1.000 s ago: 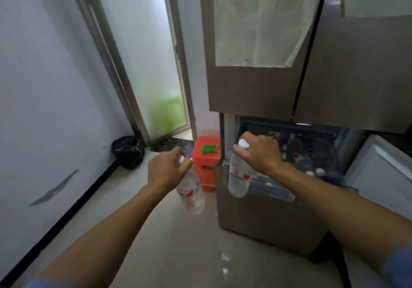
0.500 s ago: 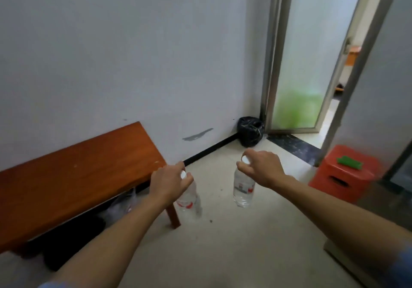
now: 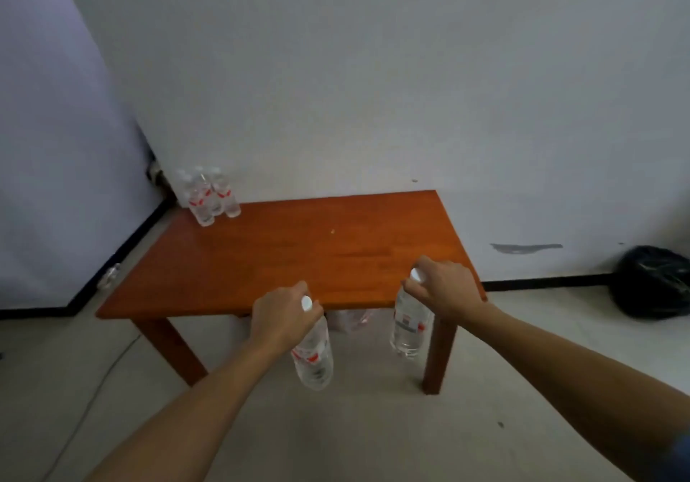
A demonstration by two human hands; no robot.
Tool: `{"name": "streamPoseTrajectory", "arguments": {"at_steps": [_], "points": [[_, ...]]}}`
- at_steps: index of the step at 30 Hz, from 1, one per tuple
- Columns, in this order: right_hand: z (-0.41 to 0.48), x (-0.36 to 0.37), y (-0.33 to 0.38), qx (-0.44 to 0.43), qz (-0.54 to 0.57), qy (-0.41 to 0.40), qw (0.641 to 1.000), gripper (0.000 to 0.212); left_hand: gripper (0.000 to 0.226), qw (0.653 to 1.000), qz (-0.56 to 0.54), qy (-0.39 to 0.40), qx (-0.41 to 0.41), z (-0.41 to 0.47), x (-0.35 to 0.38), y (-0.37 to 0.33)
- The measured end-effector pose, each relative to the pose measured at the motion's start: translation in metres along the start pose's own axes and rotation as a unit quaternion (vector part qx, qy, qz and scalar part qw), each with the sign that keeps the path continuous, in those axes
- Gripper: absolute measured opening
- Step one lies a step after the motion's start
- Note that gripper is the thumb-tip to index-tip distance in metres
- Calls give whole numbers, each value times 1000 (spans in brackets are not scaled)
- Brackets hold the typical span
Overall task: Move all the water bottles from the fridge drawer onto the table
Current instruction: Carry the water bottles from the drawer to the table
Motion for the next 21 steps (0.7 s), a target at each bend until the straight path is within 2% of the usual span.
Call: {"name": "streamPoseTrajectory", "arguments": {"at_steps": [8,11,15,21], "points": [[194,86,91,-126,24,39,991,42,25,993,52,6,-103,97,4,136],[263,100,126,-165,45,40,984,42,23,987,66,-14,-147,133,-5,179],[336,121,176,-193,76,50,977,40,23,975,52,-33,-215,169,-14,238],[426,180,245,-200,100,82,971,39,22,972,57,-34,-226,235,-7,329]]}}
Point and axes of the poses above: each hand's wrist, its own z-axis towards the middle knuckle, its own x-axis out of the palm, y = z × x, the point moved 6 cm from there along z, towards the middle knuckle, and after that the axes turned 5 degrees about -x, right-handed, at the moved point
